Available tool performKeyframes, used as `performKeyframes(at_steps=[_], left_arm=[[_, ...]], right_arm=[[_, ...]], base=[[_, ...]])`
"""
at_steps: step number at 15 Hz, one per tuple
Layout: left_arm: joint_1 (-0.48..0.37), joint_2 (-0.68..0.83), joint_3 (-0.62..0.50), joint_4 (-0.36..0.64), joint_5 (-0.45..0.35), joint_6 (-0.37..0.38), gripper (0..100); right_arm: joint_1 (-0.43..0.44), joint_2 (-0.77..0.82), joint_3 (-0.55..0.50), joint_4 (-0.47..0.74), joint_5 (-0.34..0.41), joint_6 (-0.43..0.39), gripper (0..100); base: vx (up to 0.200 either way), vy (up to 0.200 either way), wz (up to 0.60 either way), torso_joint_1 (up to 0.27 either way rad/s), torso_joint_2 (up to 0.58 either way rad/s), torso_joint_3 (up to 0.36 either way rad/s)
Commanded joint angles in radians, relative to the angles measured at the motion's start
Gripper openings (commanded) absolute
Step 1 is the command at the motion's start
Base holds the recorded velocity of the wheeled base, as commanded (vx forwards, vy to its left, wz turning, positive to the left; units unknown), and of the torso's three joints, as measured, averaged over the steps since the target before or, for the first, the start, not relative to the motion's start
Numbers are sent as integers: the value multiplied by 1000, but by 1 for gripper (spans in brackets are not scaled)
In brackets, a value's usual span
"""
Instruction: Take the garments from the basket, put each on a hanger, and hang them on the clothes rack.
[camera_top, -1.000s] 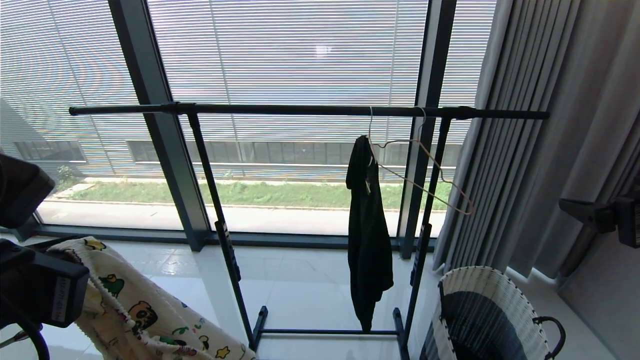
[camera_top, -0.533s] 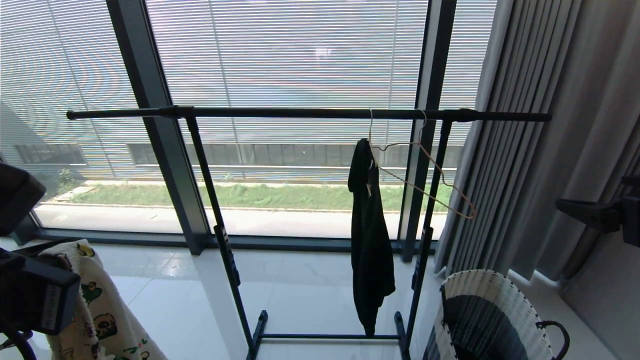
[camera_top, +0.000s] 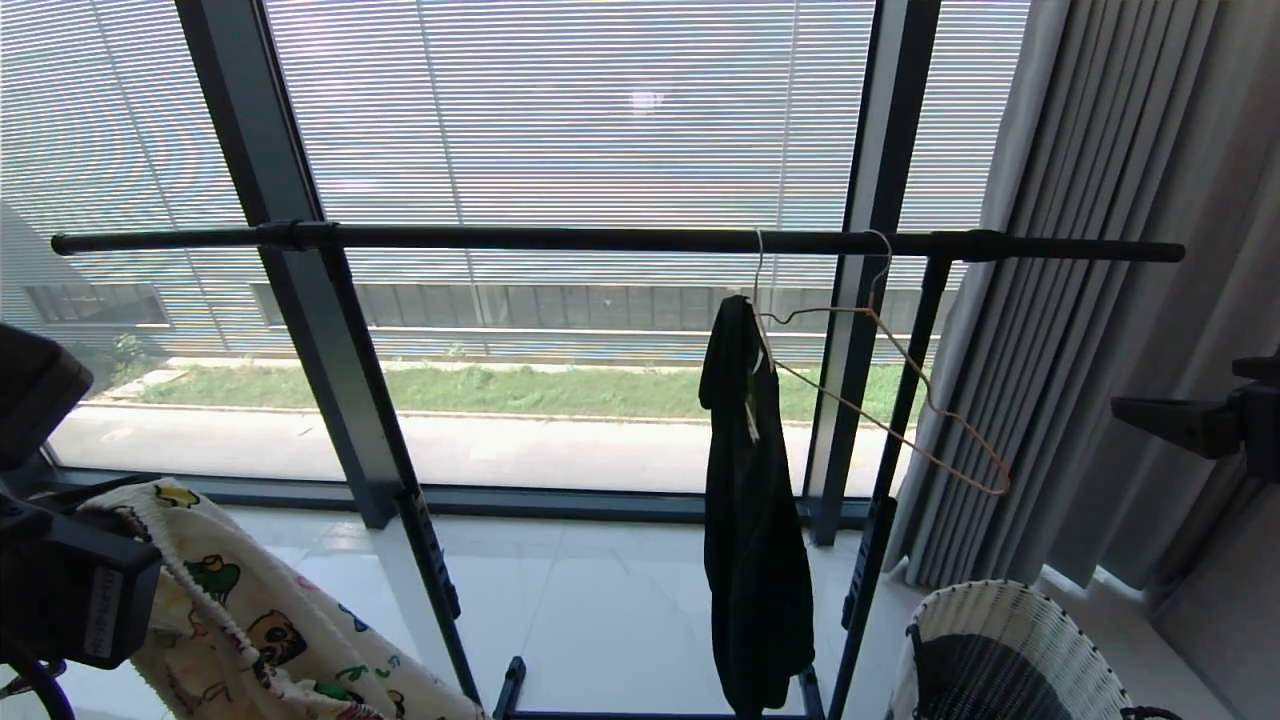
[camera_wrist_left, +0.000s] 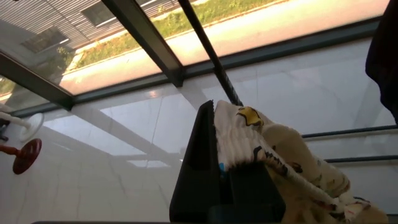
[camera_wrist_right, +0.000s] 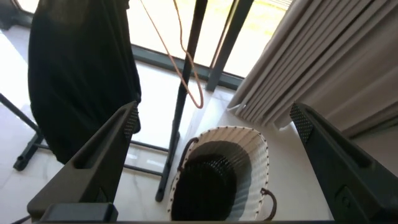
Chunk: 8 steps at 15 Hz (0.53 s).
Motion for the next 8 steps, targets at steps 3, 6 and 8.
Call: performKeyframes(at_steps=[3, 6, 8], left_arm=[[0, 2, 2, 0, 0, 0, 0], [2, -1, 6, 0, 2, -1, 0], [2, -1, 3, 0, 2, -1, 0]], right_arm=[[-3, 46, 7, -2, 51, 1, 100], [-12, 110, 12, -7, 130, 1, 100], [-28, 147, 7, -12, 190, 1, 100]], base=[[200, 0, 0, 2, 2, 2], [67, 0, 0, 2, -1, -1], [0, 0, 0, 0, 0, 0]])
